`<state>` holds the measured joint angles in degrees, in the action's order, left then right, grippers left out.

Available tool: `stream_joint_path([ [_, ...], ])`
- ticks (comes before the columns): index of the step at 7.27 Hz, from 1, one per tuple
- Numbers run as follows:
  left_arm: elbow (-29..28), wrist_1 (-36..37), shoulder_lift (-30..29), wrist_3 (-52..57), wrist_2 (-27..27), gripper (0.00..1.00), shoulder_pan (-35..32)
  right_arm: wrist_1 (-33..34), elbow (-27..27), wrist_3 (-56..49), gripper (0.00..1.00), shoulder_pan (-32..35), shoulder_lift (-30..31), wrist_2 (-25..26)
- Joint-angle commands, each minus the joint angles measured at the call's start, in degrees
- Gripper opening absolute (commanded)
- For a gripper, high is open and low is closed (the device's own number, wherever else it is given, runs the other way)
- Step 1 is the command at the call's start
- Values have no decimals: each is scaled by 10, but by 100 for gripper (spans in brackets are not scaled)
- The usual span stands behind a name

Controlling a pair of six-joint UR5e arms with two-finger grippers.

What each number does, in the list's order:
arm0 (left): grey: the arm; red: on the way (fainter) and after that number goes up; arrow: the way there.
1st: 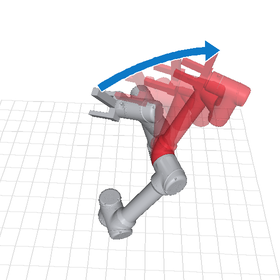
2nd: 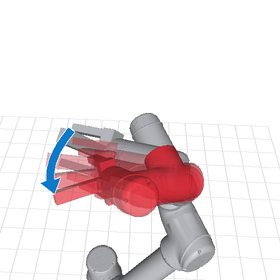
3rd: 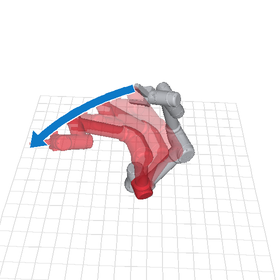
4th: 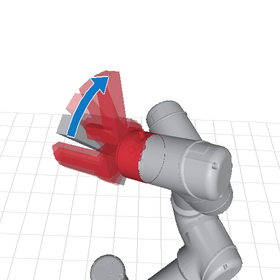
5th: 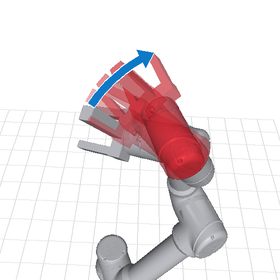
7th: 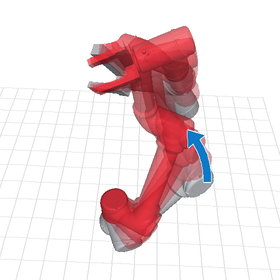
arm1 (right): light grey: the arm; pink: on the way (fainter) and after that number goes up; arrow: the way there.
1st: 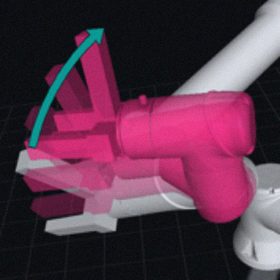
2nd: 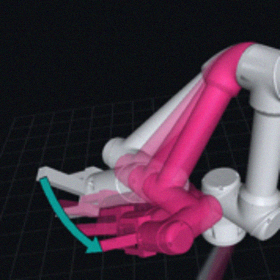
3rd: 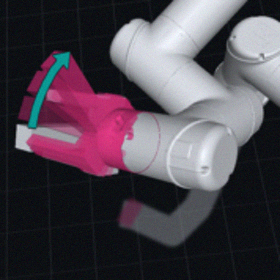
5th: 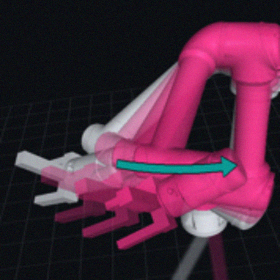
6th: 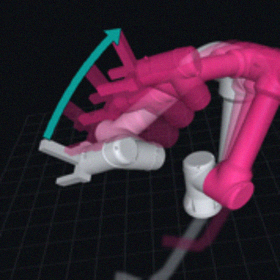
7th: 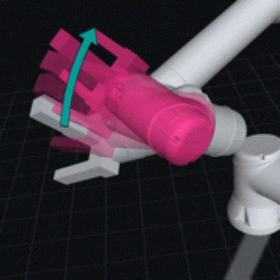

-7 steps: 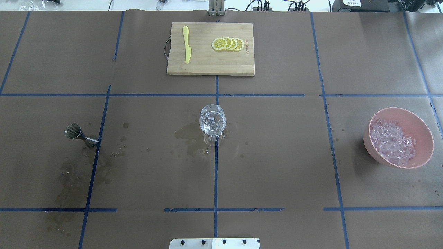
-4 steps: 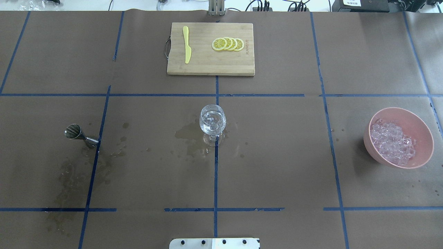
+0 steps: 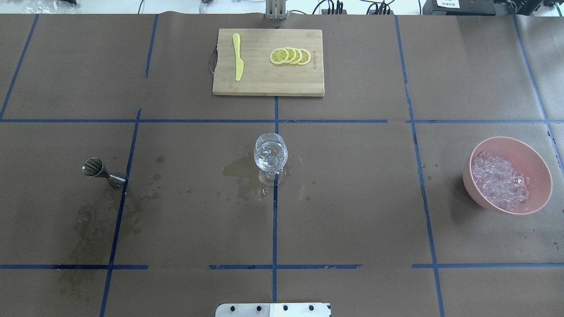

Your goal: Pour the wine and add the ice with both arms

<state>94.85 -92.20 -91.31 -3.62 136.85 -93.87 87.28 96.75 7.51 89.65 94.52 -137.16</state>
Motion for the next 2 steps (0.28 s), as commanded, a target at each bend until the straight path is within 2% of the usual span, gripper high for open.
stream_joint_path([
  [1, 2, 0, 0, -2, 0, 100, 0, -1, 2, 28, 100, 0, 0, 0],
  [2, 4, 0, 0, -2, 0, 100, 0, -1, 2, 27, 100, 0, 0, 0],
])
